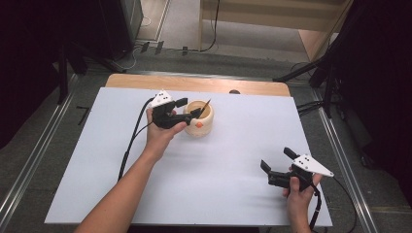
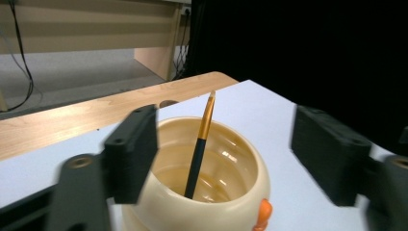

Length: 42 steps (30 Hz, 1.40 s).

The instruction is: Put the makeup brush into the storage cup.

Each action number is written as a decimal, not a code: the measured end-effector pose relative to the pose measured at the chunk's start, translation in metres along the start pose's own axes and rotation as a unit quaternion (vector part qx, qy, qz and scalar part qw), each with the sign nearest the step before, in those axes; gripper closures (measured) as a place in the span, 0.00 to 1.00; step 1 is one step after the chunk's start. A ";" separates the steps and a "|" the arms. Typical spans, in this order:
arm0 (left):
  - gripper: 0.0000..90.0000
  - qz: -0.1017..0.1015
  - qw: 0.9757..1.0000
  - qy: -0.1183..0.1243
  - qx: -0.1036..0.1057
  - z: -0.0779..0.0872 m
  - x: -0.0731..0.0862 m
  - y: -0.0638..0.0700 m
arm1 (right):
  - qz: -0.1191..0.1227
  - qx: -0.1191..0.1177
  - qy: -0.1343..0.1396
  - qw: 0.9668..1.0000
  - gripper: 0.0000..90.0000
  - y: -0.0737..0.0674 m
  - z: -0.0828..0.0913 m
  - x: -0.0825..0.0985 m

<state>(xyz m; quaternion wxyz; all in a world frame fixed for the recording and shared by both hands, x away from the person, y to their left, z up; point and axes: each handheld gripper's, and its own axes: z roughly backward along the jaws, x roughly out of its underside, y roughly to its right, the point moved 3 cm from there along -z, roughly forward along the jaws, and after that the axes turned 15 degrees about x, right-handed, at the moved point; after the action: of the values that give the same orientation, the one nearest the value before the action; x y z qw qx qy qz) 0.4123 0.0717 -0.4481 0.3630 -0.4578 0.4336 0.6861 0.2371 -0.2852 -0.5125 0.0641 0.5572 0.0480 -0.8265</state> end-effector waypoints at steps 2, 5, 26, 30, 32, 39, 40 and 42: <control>0.10 -0.002 1.000 0.001 0.005 0.003 0.001 0.001 | 0.000 0.000 0.000 1.000 0.00 0.000 0.000 0.000; 0.00 -0.005 1.000 0.004 0.014 0.009 0.001 0.003 | -0.001 -0.001 0.001 1.000 0.00 0.000 0.000 0.000; 0.00 -0.019 1.000 0.006 0.003 0.044 0.012 0.010 | -0.001 -0.003 0.004 1.000 0.00 -0.001 0.000 0.000; 0.00 -0.020 1.000 0.010 0.004 0.051 0.014 0.012 | -0.001 -0.006 0.006 1.000 0.00 -0.001 0.000 0.000; 0.00 -0.021 1.000 0.011 0.005 0.054 0.014 0.014 | -0.001 -0.007 0.006 1.000 0.00 -0.002 0.000 0.000; 0.00 -0.022 1.000 0.007 -0.004 0.067 0.022 0.017 | -0.006 -0.008 0.005 1.000 0.00 -0.002 0.000 0.000; 0.00 -0.021 1.000 0.007 -0.006 0.069 0.023 0.017 | -0.004 -0.009 0.006 1.000 0.00 -0.002 0.000 0.000; 0.00 -0.016 1.000 0.009 -0.008 0.073 0.026 0.017 | -0.002 -0.008 0.007 1.000 0.00 -0.002 0.000 0.000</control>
<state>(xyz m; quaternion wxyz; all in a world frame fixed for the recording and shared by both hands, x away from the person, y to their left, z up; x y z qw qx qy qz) 0.3659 0.1359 -0.4534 0.3662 -0.4736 0.4237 0.6798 0.2366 -0.2834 -0.5123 0.0664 0.5619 0.0563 -0.8226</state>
